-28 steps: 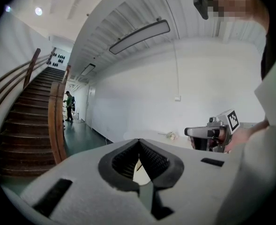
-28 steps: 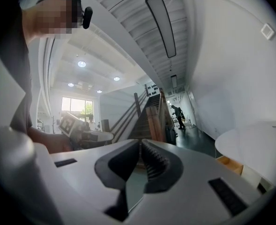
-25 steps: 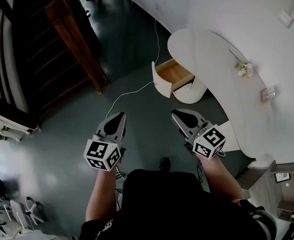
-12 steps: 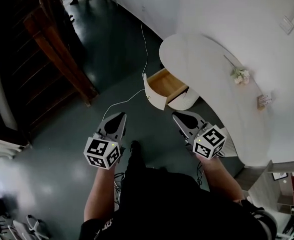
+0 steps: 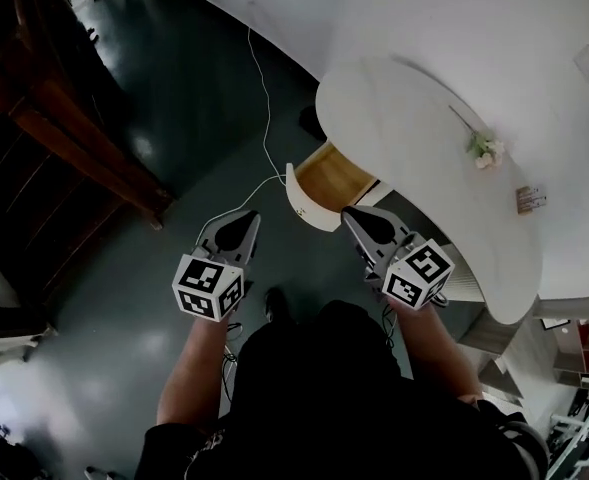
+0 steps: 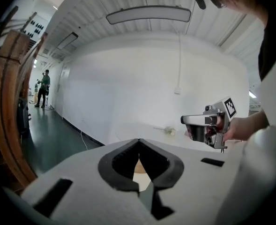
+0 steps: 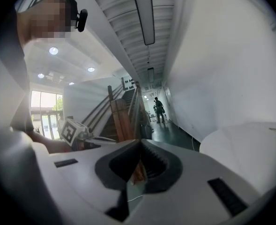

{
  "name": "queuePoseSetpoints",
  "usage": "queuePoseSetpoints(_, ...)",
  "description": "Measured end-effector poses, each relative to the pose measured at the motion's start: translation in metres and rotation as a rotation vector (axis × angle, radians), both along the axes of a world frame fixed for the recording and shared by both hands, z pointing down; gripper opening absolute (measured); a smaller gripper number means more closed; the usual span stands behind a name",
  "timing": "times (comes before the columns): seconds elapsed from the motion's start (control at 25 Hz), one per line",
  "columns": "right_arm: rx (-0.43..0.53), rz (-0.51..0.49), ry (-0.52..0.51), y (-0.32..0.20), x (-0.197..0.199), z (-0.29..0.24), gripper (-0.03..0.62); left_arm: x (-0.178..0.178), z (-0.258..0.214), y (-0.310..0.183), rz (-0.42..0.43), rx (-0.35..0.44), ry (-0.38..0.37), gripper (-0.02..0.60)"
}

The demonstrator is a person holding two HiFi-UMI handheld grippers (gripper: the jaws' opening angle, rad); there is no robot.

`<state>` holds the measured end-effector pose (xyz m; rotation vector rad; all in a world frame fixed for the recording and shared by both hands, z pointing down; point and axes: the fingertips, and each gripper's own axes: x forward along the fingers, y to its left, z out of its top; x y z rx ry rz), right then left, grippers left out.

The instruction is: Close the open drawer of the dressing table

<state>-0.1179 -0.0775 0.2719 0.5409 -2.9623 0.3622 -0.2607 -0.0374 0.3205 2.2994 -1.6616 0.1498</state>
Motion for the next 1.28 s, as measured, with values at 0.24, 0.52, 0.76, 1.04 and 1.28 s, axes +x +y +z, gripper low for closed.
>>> queuePoseSetpoints(0.24,-0.105,0.039,0.032,-0.011,-0.01,0.042,0.009,0.007,0.035,-0.031,0.088,-0.066,0.022,0.009)
queuePoseSetpoints(0.52,-0.199,0.086,0.059,-0.035,-0.008,0.103,0.008,0.02,0.1,-0.059,0.16,-0.206,0.034,0.017)
queuePoseSetpoints(0.76,-0.259,0.102,0.101,-0.038,-0.004,0.153,0.006,0.036,0.157,-0.076,0.193,-0.281,0.062,0.029)
queuePoseSetpoints(1.04,-0.294,0.117,0.17,-0.037,0.003,0.198,0.006,0.041,0.22,-0.099,0.173,-0.319,0.13,0.087)
queuePoseSetpoints(1.28,-0.36,0.109,0.215,-0.031,0.007,0.248,0.006,0.062,0.289,-0.109,0.255,-0.371,0.084,0.138)
